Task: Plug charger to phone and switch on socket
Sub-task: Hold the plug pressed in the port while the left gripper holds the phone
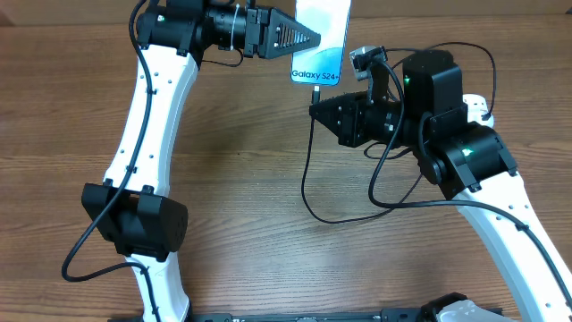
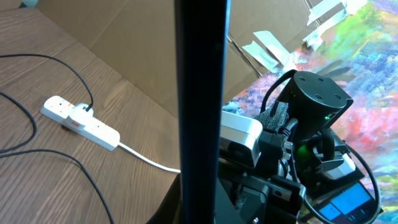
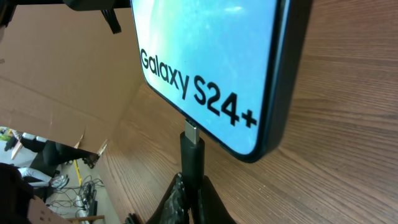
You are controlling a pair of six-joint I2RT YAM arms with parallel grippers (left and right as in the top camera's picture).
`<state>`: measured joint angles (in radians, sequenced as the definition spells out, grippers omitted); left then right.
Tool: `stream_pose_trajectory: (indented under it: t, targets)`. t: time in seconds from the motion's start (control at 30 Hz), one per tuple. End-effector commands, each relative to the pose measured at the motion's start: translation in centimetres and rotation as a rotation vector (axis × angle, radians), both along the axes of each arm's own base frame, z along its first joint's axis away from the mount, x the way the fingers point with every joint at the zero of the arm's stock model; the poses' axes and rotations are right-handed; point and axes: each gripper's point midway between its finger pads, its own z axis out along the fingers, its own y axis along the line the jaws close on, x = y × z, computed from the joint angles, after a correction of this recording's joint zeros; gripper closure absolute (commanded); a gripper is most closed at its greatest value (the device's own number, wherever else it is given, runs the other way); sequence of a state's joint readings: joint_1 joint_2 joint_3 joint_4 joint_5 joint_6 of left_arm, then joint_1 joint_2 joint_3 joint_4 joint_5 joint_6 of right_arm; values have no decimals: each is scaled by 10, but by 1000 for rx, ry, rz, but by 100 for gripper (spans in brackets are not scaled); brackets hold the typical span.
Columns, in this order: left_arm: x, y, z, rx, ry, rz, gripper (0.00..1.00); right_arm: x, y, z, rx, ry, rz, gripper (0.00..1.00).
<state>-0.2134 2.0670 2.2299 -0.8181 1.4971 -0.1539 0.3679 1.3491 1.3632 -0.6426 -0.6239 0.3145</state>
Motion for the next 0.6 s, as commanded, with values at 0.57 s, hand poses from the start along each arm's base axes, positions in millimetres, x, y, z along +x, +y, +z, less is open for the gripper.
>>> stream_pose_trajectory:
  t: [0.57]
  targets:
    - [-12,3,14,-52,-33,-58,96,0,1,30,46,-64,-3,96]
